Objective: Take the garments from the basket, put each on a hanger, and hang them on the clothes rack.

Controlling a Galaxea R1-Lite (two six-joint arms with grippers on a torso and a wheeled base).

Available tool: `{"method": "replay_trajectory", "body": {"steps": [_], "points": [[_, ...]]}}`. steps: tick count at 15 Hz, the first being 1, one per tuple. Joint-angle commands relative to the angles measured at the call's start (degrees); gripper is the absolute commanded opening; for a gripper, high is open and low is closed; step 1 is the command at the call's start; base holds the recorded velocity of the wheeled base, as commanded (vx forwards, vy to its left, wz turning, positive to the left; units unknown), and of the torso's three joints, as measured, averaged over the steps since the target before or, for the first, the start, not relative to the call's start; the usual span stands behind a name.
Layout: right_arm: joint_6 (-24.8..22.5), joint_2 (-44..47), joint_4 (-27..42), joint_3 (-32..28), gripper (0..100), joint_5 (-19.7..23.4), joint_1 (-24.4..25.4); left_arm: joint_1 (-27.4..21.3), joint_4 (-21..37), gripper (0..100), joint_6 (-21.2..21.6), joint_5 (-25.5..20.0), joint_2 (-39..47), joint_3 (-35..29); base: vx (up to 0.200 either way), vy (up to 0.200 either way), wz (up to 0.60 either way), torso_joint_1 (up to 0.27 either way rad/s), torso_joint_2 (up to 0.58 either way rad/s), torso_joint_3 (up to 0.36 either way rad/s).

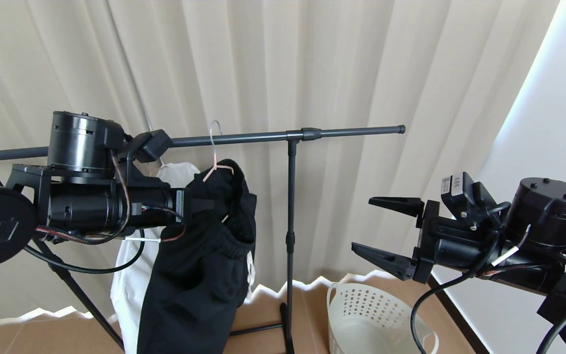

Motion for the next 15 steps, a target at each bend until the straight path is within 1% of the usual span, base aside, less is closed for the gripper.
{"method": "replay_trajectory", "body": {"steps": [1, 3, 7, 10, 13, 15], "points": [[-0.03, 0.13, -0.07, 0.01, 100, 0.05, 0.03, 0.07, -2.3, 0, -1.42, -0.01, 1.53, -0.82, 0.0, 0.0, 0.0, 0.0, 0.0, 0.0], [-0.03, 0.13, 0.02, 0.01, 100, 0.05, 0.03, 0.42, -6.6, 0, -2.56, -0.01, 2.67, -0.73, 0.0, 0.0, 0.0, 0.0, 0.0, 0.0], [-0.03, 0.48, -0.07, 0.01, 100, -0.03, 0.03, 1.21, -7.31, 0, -2.56, 0.08, 4.08, -0.82, 0.0, 0.0, 0.0, 0.0, 0.0, 0.0], [-0.12, 1.0, -0.07, -0.08, 100, 0.05, 0.03, 2.0, -9.5, 0, -3.44, 1.93, 6.1, -0.73, 0.0, 0.0, 0.0, 0.0, 0.0, 0.0], [-0.12, 1.53, -0.07, -0.16, 100, -0.03, 0.03, 3.32, -10.21, 0, -4.05, 2.01, 7.77, -0.99, 0.0, 0.0, 0.0, 0.0, 0.0, 0.0], [-0.12, 1.8, -0.42, -0.16, 100, -0.03, 0.03, 3.58, -11.97, 0, -4.05, 2.01, 8.73, -0.9, 0.0, 0.0, 0.0, 0.0, 0.0, 0.0]]}}
